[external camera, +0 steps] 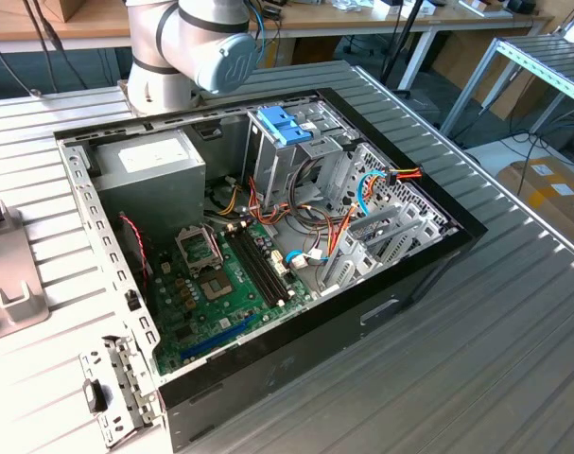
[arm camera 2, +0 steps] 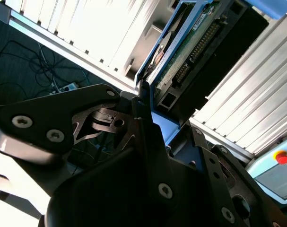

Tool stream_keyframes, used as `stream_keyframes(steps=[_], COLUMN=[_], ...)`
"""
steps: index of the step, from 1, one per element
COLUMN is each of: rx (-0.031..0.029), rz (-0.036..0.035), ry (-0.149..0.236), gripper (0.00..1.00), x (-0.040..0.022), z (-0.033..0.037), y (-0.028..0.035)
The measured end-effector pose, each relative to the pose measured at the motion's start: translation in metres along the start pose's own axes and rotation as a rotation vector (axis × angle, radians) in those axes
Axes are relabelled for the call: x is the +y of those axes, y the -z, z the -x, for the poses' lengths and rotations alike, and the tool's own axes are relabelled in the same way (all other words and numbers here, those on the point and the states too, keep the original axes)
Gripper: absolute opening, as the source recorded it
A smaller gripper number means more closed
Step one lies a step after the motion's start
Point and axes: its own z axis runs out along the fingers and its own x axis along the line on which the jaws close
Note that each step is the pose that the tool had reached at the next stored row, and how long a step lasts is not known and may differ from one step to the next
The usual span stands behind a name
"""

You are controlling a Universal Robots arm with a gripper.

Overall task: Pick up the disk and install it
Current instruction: 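Pick up the disk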

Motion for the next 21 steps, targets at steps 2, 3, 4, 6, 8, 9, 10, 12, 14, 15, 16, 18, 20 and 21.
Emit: stream_keyframes(steps=[2,3,4,6,8,9,10,12,14,15,16,18,20,21], rx=[0.0000,0.0000,0.0000,0.0000,0.0000,0.0000,0.0000,0.0000,0.0000,0.0000,0.0000,0.0000,0.0000,0.0000], rz=[0.0000,0.0000,0.0001,0.0000,0.0000,0.0000,0.0000,-0.0001,0.0000,-0.0001,0.0001,0.0000,0.0000,0.0000], ry=[0.000,0.000,0.000,0.000,0.000,0.000,0.000,0.000,0.000,0.000,0.000,0.000,0.000,0.000], gripper=[0.37,0.37,0.37,0.37,0.37,0.37,0.37,0.37,0.37,0.37,0.37,0.37,0.37,0.37], x=[-0.0020,-0.0031,-0.0047,-0.0061,-0.0076,-0.0088,-0.0095,-0.0112,-0.0132,-0.0142,-0.0160,-0.0178,-0.0194,-0.0201], z=[0.0000,-0.0001,-0.0001,-0.0002,-0.0002,-0.0002,-0.0002,-0.0003,-0.0004,-0.0004,-0.0004,-0.0005,-0.0005,-0.0005], y=[0.0001,0.0001,0.0002,0.0002,0.0002,0.0003,0.0003,0.0003,0.0004,0.0004,0.0005,0.0006,0.0006,0.0006])
